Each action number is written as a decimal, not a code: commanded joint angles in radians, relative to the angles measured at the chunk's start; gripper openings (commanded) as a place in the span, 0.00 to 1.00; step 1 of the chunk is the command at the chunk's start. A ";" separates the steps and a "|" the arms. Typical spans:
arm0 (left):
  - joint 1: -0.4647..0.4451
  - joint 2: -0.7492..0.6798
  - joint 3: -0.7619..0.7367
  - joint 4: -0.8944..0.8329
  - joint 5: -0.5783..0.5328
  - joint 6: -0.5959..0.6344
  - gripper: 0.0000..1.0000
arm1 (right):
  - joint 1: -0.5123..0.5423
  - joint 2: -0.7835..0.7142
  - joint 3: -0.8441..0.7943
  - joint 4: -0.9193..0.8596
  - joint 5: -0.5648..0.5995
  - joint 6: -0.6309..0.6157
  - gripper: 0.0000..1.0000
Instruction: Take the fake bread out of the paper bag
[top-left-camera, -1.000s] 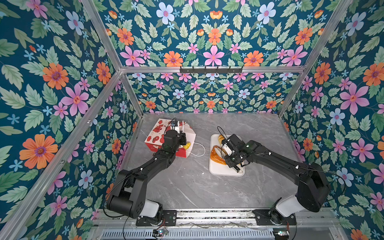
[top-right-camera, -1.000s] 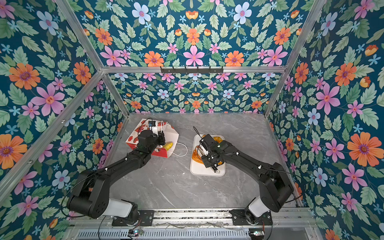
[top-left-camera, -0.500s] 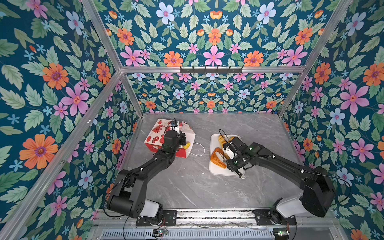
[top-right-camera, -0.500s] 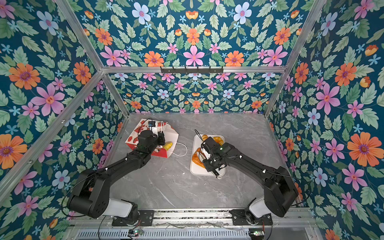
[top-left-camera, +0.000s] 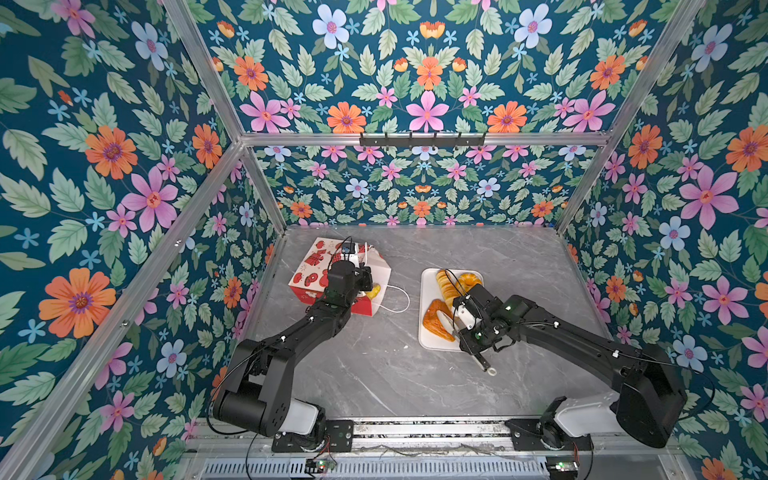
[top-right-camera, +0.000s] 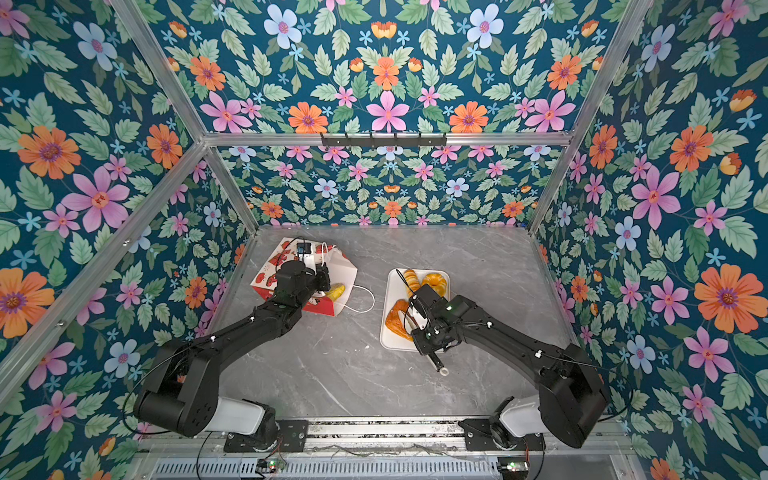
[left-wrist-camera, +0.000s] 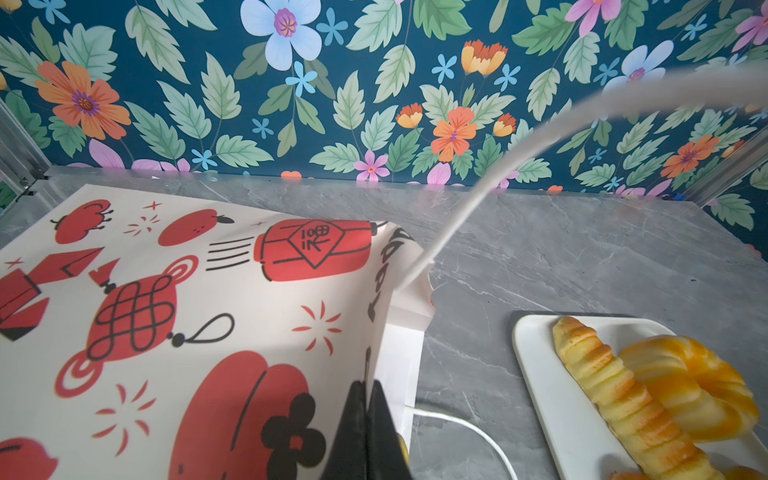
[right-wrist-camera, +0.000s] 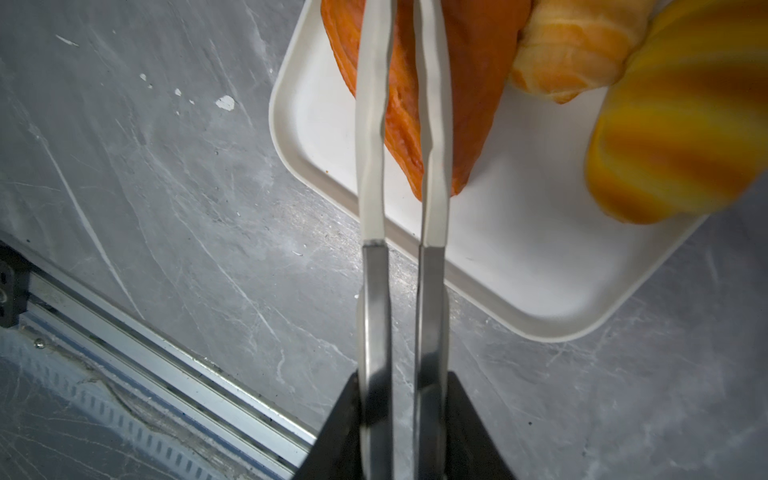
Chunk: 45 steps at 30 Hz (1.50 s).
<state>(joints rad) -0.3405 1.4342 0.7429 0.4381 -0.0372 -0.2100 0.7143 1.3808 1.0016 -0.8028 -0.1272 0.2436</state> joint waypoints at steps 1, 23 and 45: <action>0.001 -0.002 -0.004 0.030 0.005 -0.015 0.00 | 0.001 -0.003 0.010 -0.040 0.014 0.011 0.30; 0.001 -0.028 0.027 -0.051 0.094 0.044 0.00 | 0.022 0.199 0.230 0.470 -0.189 0.019 0.32; -0.001 -0.042 0.058 -0.133 0.104 0.161 0.00 | 0.001 0.336 0.280 0.496 -0.359 0.239 0.44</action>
<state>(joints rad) -0.3405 1.3899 0.7876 0.3229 0.0750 -0.0921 0.7189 1.7317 1.2842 -0.3153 -0.4778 0.4458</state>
